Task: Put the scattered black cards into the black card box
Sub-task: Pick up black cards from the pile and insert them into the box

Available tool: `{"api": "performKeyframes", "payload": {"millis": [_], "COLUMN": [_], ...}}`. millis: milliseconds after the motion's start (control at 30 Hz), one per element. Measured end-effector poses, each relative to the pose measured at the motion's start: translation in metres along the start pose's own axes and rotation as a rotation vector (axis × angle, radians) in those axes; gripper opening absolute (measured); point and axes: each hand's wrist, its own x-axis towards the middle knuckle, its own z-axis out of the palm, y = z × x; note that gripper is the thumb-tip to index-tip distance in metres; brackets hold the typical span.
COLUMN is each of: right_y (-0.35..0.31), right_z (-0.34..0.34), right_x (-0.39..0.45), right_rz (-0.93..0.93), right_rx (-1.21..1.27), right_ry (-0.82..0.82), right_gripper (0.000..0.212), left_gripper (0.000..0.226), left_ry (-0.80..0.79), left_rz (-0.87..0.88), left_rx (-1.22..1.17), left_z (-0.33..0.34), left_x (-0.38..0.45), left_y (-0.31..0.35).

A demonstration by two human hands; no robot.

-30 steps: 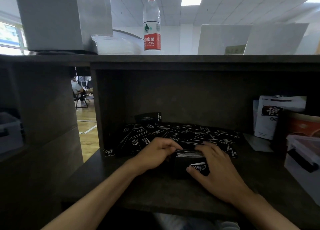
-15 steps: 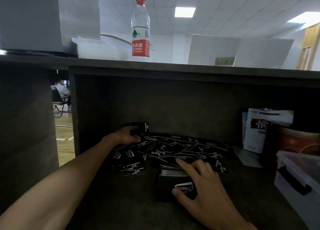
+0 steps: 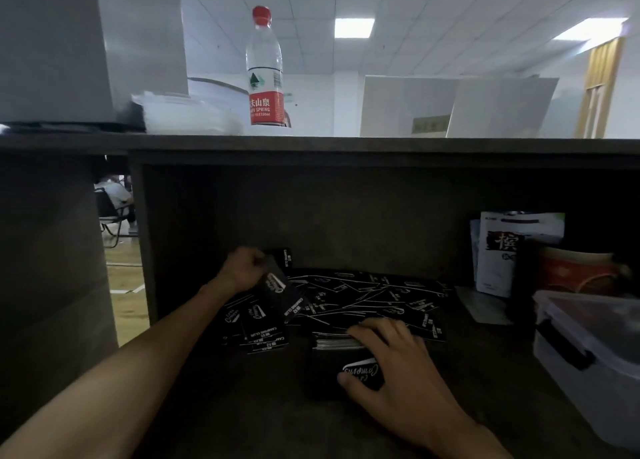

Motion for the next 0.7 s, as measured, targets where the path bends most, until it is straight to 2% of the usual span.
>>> {"api": "performKeyframes", "payload": {"millis": [67,133,267,367,433,533,700], "right_y": [-0.001,-0.002,-0.003,-0.003,-0.003,-0.001,-0.003], "right_z": [-0.001,-0.001,-0.001,-0.003,-0.004,-0.003,-0.005], "right_x": [0.0,0.0,-0.001,-0.002,-0.003,-0.005,-0.006], "right_rz": [-0.001,-0.002,0.005,0.006,0.005,0.014,0.034], "right_rx": [0.007,0.013,0.008,0.018,0.035,0.013,-0.026], "right_ry": [0.009,0.017,0.023,0.018,0.014,0.016,0.033], "right_gripper": [0.07,0.07,0.069,0.07,0.076,0.079,0.069], "left_gripper": [0.012,0.014,0.014,0.017,0.029,0.039,0.053], "left_ry": [0.138,0.181,0.0,-0.187,-0.264,-0.325,-0.408], "left_rz": [-0.01,0.028,0.078,0.066,0.028,-0.005,-0.002], "left_rx": [-0.293,-0.418,-0.56,-0.593,-0.613,-0.566,-0.432], "left_z": [-0.001,-0.001,0.007,0.015,0.02,0.034,0.046], "left_x": [-0.022,-0.054,-0.128,-0.161,-0.176,-0.19,-0.193], "left_y": [0.013,0.026,0.044,0.053,0.061,0.066,0.065]}}
